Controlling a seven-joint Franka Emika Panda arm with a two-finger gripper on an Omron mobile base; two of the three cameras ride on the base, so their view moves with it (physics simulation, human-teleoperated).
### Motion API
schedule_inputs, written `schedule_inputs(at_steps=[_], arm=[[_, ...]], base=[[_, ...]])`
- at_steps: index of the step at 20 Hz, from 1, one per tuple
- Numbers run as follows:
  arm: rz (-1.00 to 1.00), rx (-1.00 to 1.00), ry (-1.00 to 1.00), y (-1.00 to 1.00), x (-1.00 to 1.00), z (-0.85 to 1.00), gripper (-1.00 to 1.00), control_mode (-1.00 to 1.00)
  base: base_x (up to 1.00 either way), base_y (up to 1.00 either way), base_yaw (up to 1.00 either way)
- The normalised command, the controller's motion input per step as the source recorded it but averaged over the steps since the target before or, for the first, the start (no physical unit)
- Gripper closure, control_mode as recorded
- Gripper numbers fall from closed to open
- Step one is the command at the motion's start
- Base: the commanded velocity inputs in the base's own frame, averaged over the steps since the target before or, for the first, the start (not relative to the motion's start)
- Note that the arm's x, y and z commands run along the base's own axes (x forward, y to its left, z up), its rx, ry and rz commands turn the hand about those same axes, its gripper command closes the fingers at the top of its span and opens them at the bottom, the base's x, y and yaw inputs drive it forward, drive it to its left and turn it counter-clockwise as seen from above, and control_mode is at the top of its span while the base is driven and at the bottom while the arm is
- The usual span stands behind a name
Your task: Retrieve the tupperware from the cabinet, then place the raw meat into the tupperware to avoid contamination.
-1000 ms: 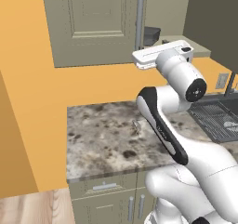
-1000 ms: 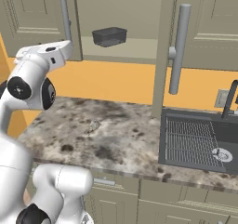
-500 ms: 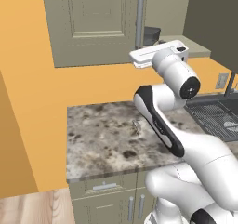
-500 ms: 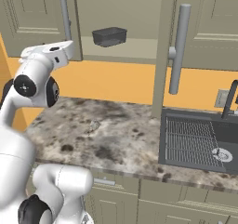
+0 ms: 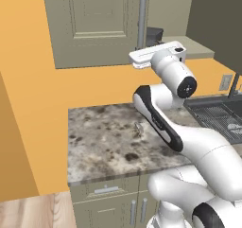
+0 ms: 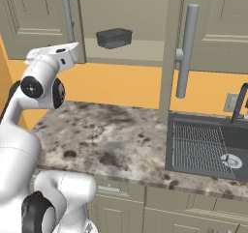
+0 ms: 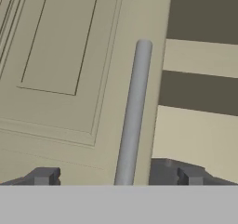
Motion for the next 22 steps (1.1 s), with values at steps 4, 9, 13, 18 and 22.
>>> schedule_inputs(at_steps=[4,9,13,18,22], arm=[[0.00,0.00,0.00,0.04,0.24,-0.06,-1.00,-1.00],[0.00,0.00,0.00,0.04,0.23,-0.05,-1.00,-1.00],[0.00,0.00,0.00,0.04,0.23,-0.03,-1.00,-1.00],[0.00,0.00,0.00,0.03,0.22,-0.02,-1.00,-1.00],[0.00,0.00,0.00,0.01,0.21,0.00,-1.00,-1.00]], base=[[0.00,0.00,0.00],[0.00,0.00,0.00],[0.00,0.00,0.00],[0.00,0.00,0.00],[0.00,0.00,0.00]])
